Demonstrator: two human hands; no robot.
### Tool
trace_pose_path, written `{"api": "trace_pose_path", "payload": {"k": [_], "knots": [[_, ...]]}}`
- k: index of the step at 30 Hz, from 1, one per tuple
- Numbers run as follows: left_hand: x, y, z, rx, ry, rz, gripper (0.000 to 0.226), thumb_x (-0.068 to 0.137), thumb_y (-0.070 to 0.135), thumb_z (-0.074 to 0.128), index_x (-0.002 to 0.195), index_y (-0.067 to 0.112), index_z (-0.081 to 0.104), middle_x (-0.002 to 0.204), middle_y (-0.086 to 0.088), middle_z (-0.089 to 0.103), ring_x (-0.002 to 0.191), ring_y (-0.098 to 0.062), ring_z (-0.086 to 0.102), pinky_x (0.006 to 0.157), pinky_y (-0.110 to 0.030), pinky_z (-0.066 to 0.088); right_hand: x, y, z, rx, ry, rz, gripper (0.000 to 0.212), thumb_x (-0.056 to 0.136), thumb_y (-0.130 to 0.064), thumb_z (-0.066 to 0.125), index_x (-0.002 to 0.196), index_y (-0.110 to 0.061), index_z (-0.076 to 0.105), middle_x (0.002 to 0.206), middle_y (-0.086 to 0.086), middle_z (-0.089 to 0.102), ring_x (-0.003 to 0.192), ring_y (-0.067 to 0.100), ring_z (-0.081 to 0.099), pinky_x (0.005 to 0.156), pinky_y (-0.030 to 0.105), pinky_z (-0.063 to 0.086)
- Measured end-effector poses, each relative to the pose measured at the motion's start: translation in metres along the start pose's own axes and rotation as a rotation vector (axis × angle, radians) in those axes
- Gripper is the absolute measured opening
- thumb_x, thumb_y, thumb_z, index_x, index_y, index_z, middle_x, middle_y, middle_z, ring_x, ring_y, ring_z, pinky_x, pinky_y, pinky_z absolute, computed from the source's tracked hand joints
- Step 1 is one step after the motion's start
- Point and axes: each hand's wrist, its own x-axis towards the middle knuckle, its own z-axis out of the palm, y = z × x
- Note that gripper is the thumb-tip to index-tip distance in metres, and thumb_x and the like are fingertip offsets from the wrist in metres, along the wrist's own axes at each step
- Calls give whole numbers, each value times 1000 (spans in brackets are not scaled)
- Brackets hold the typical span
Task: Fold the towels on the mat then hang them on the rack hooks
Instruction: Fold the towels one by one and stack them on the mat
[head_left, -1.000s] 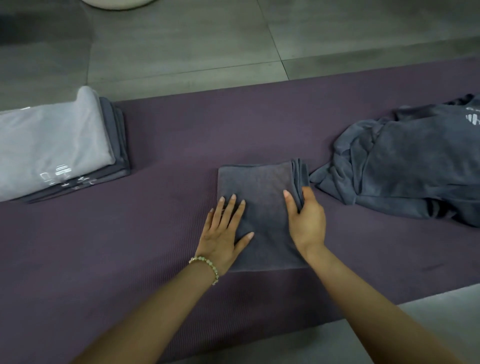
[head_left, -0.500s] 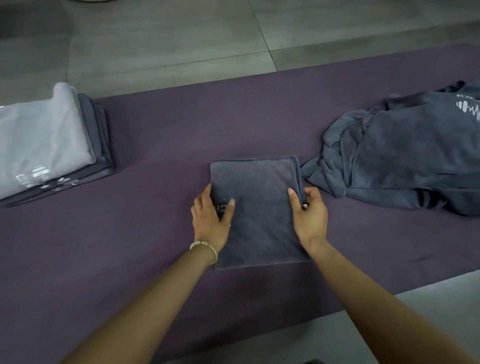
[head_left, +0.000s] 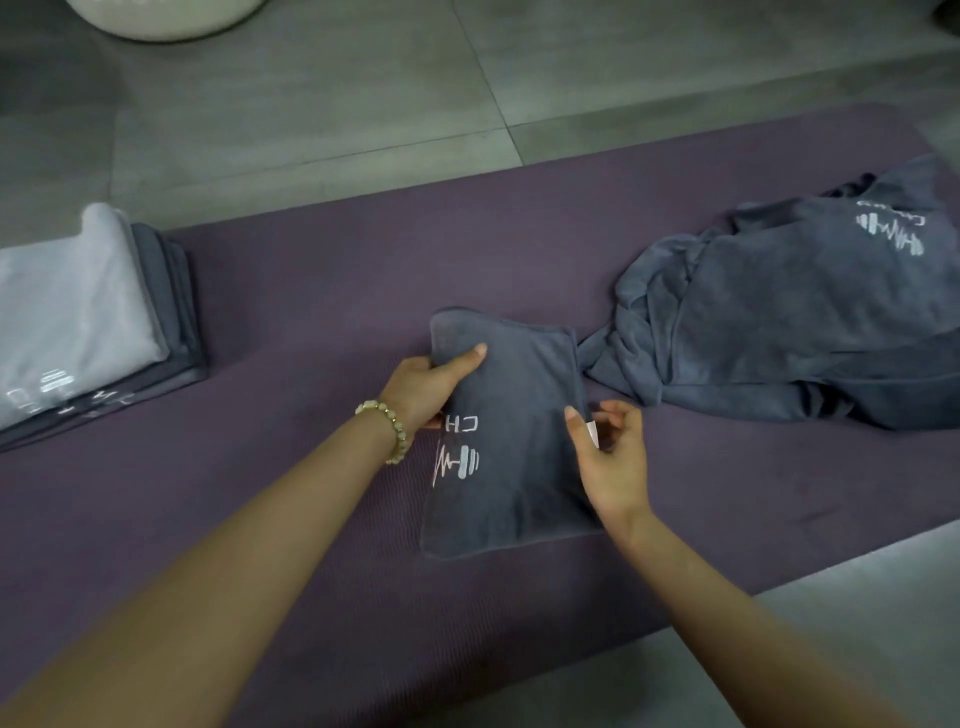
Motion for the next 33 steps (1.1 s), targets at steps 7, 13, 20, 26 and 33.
{"api": "trace_pose_path", "payload": {"k": [7, 13, 20, 26, 33], "knots": [[-52, 43, 16, -377, 83, 144, 24, 82, 33, 72, 89, 11, 71, 86, -1, 75, 81, -12, 72, 72, -25, 57, -35, -28, 0, 271, -77, 587, 89, 46, -76, 76, 103, -9, 62, 106, 4, 67, 94, 22, 64, 90, 36, 50], [-90, 79, -17, -523, 211, 264, 17, 83, 30, 70, 81, 13, 69, 77, 4, 74, 73, -9, 71, 59, -19, 54, -68, -93, 10, 780, -518, 846, 61, 79, -55, 65, 117, -8, 63, 113, 10, 69, 97, 25, 66, 84, 41, 52], [-123, 82, -123, -669, 285, 277, 26, 86, 25, 65, 111, 18, 63, 100, 0, 72, 82, -11, 69, 63, -26, 56, -99, -168, 54, 730, -725, 641, 16, 84, -20, 65, 94, -7, 68, 76, 3, 73, 60, 13, 69, 50, 21, 54], [-154, 27, -224, -707, 244, -12, 13, 91, 14, 57, 103, 11, 60, 79, -1, 71, 67, -12, 67, 53, -20, 56, -114, -224, 82, 174, -784, 216, 28, 89, -11, 63, 117, -8, 62, 102, 8, 73, 90, 22, 70, 76, 32, 58], [-183, -31, -309, -513, 222, -157, 27, 85, 24, 68, 107, 10, 58, 103, -8, 64, 76, -18, 63, 56, -23, 57, -152, -303, 158, -300, -829, -271, 32, 86, -16, 68, 116, -12, 59, 110, 3, 68, 100, 16, 64, 86, 29, 49]]}}
